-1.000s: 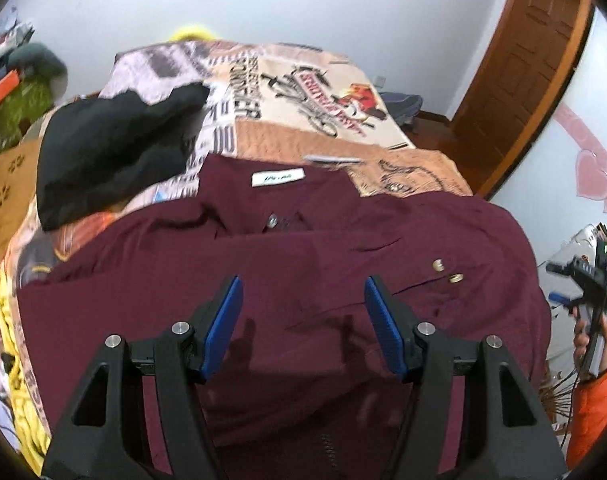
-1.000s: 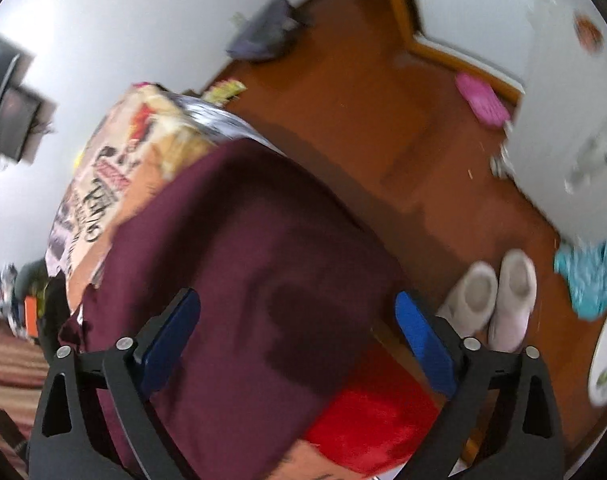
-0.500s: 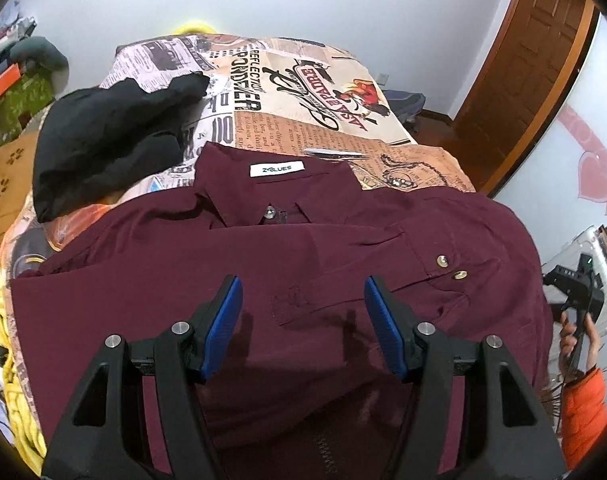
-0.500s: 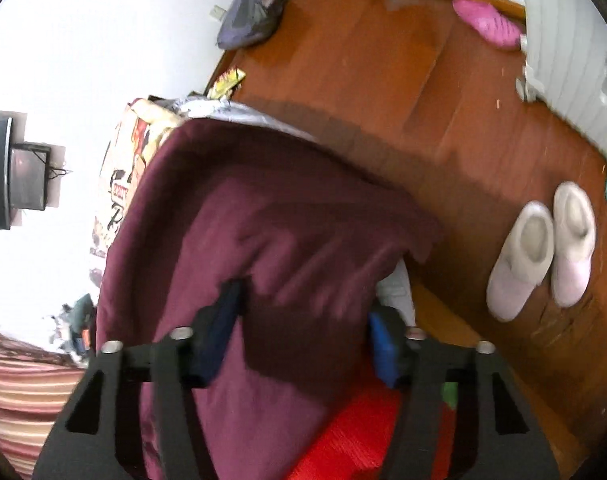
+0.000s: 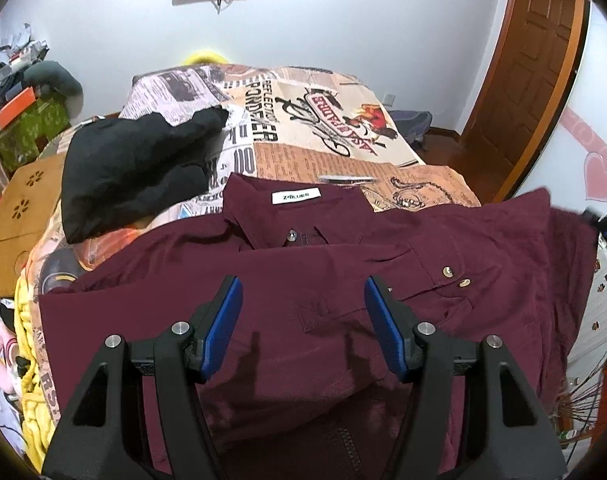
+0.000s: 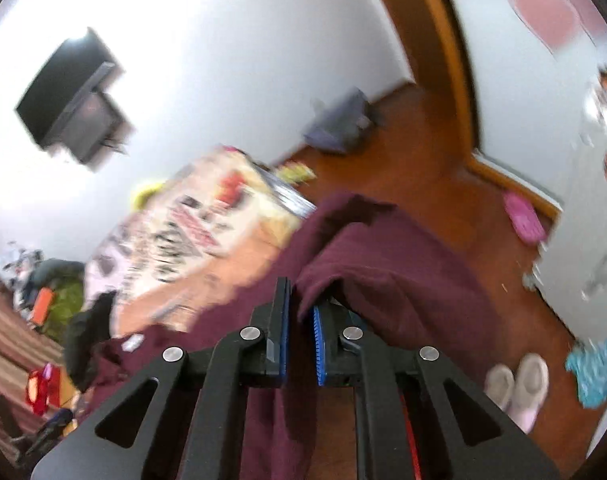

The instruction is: Fold large clothes

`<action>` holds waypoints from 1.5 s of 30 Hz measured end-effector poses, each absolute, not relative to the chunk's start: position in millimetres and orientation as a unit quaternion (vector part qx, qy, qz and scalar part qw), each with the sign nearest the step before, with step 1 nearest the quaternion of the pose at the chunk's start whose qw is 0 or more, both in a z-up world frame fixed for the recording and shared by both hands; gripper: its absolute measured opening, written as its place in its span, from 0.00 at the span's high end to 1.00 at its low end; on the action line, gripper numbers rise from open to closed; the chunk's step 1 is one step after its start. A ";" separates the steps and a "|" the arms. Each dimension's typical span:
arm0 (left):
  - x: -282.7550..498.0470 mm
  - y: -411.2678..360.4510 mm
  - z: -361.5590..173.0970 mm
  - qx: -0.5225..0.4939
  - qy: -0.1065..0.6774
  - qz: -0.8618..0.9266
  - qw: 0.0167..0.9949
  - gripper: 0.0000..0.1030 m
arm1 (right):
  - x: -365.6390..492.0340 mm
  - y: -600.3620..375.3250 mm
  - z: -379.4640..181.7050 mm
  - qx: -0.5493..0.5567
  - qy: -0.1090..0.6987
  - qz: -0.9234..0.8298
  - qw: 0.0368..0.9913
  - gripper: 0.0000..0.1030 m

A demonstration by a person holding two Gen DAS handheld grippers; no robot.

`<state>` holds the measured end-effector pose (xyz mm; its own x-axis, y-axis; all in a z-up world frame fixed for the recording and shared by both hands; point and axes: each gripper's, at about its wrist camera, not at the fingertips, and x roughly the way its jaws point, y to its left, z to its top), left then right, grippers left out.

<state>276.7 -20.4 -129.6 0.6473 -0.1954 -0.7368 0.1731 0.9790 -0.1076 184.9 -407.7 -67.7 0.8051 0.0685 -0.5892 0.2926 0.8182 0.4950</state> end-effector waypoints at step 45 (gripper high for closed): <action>262.3 -34.8 -128.4 0.000 0.393 -0.117 0.912 0.39 | 174.0 -343.7 -97.2 0.312 0.407 0.006 0.858 0.31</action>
<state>262.3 -34.8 -128.4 0.6638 -0.2142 -0.7166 0.2135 0.9725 -0.0929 174.0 -343.7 -97.2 0.6682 0.2649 -0.6952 0.2428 0.8056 0.5403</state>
